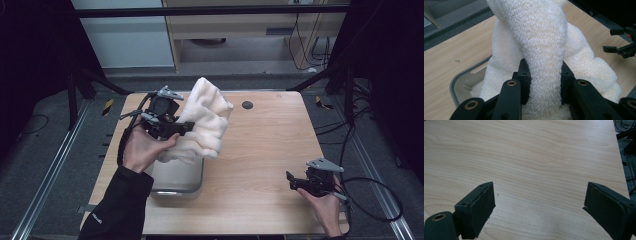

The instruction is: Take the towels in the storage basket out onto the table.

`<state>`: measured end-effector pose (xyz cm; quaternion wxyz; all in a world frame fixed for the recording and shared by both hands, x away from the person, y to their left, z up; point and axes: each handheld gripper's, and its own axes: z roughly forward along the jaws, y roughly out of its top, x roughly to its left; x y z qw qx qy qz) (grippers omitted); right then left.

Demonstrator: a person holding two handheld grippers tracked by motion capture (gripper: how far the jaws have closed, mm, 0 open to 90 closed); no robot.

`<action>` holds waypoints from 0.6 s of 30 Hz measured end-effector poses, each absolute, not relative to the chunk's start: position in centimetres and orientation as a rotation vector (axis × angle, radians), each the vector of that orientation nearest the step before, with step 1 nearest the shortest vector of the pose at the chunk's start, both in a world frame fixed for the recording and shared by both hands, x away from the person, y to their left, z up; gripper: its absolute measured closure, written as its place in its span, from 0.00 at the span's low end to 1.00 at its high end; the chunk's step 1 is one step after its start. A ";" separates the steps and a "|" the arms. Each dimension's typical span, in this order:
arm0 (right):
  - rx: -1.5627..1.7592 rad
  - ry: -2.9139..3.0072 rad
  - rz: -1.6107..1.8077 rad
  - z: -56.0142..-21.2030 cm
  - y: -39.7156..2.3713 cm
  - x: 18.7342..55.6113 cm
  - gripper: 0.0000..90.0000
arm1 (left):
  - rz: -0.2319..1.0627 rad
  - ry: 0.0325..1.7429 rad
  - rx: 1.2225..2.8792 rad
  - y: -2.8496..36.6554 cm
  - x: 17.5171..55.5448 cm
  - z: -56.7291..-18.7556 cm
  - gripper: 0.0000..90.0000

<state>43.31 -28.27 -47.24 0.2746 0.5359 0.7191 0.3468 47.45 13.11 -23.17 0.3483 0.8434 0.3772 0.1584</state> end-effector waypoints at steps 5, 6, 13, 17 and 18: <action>1.437 1.933 0.931 -47.3 -28.4 43.3 0.11 | 0.403 0.939 2.187 11.5 47.4 -22.7 0.78; 1.448 1.927 0.935 -47.3 -28.4 43.2 0.11 | 0.403 0.932 2.187 11.2 47.4 -22.7 0.78; 1.441 1.911 0.939 -47.2 -28.8 43.2 0.11 | 0.390 0.878 2.205 8.7 47.4 -22.6 0.78; 1.442 1.904 0.933 -47.2 -29.1 43.1 0.11 | 0.382 0.852 2.224 7.2 47.5 -23.1 0.78; 1.445 1.901 0.934 -47.2 -29.2 43.1 0.11 | 0.380 0.852 2.229 6.8 47.6 -23.3 0.78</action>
